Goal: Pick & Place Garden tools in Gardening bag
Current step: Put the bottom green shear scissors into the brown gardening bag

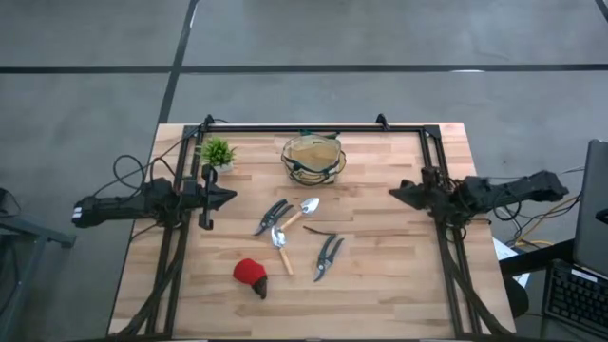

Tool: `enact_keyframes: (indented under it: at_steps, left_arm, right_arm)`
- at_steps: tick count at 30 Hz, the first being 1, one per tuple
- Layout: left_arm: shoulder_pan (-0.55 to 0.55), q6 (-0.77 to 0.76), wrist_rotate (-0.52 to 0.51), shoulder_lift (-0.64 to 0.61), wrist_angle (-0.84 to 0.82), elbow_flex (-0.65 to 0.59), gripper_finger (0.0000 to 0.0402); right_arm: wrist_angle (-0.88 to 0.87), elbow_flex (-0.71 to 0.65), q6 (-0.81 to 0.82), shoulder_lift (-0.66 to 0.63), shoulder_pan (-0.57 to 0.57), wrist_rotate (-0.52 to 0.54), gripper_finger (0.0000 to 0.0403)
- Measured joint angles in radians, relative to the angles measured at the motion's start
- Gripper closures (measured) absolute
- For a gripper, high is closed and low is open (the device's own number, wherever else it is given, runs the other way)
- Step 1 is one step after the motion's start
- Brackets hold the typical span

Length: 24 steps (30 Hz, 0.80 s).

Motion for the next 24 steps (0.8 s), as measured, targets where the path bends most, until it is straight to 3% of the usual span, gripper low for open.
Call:
enact_keyframes:
  at_steps: [4,10,14,24]
  left_arm:
    - [0.0,0.0,0.0,0.0,-0.001,0.0,0.0392]
    - [0.0,0.0,0.0,0.0,-0.001,0.0,0.0392]
    - [0.0,0.0,0.0,0.0,-0.001,0.0,0.0392]
    - [0.0,0.0,0.0,0.0,-0.003,0.0,0.0392]
  right_arm:
    - [0.059,0.0,0.032,0.068,-0.001,0.048,0.0394]
    - [0.096,0.002,0.067,0.171,-0.003,0.022,0.0394]
    - [0.1,0.075,0.077,0.306,0.002,0.009,0.0394]
    - [-0.365,0.475,0.025,0.717,0.001,0.008,0.0394]
